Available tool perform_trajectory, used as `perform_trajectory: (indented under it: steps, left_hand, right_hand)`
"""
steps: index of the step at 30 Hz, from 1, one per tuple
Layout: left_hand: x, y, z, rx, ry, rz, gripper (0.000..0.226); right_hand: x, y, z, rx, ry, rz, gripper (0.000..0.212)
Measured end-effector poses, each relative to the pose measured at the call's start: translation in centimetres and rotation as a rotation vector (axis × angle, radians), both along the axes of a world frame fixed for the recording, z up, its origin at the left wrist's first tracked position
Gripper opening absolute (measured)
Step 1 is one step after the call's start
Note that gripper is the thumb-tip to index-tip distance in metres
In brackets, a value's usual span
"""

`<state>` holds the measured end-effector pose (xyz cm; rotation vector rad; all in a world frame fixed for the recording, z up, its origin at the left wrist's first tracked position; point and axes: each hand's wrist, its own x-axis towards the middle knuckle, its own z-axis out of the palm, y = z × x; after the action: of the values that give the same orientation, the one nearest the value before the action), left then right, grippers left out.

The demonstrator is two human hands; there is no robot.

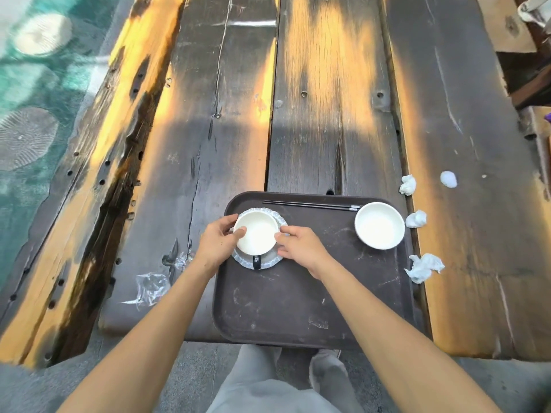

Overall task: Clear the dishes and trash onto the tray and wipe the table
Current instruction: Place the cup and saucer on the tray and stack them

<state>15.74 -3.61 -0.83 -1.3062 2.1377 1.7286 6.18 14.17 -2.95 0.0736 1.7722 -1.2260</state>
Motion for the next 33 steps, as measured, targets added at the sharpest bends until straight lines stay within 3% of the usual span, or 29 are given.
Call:
perform_trajectory:
  steps: [6, 11, 16, 20, 24, 30, 33]
  left_hand:
    - [0.1, 6.3, 1.5, -0.448, 0.059, -0.127, 0.052]
    - [-1.3, 15.1, 0.8, -0.485, 0.098, -0.315, 0.055]
    - [-2.9, 22.0, -3.6, -0.473, -0.041, -0.537, 0.061]
    - [-4.3, 25.2, -7.0, -0.669, -0.204, -0.727, 0.069]
    - [-5.9, 25.9, -8.9, -0.795, -0.216, -0.712, 0.067]
    - [-7.7, 25.1, -10.8, -0.889, -0.230, -0.689, 0.058]
    - [-7.3, 25.3, -11.6, -0.982, -0.213, -0.688, 0.059]
  right_hand:
    - [-0.2, 5.4, 2.8, -0.047, 0.184, 0.052, 0.026]
    - [-2.2, 14.3, 3.6, 0.002, 0.408, 0.027, 0.014]
    - [-4.7, 23.5, 2.2, 0.210, 0.606, -0.042, 0.020]
    - [-5.6, 28.9, -1.3, 0.468, 0.741, 0.104, 0.043]
    - [-5.4, 31.0, -4.7, 0.530, 0.740, 0.171, 0.052]
    - [-5.9, 31.4, -5.6, 0.468, 0.852, 0.089, 0.023]
    - [-6.9, 31.4, -4.9, 0.419, 0.813, -0.027, 0.016]
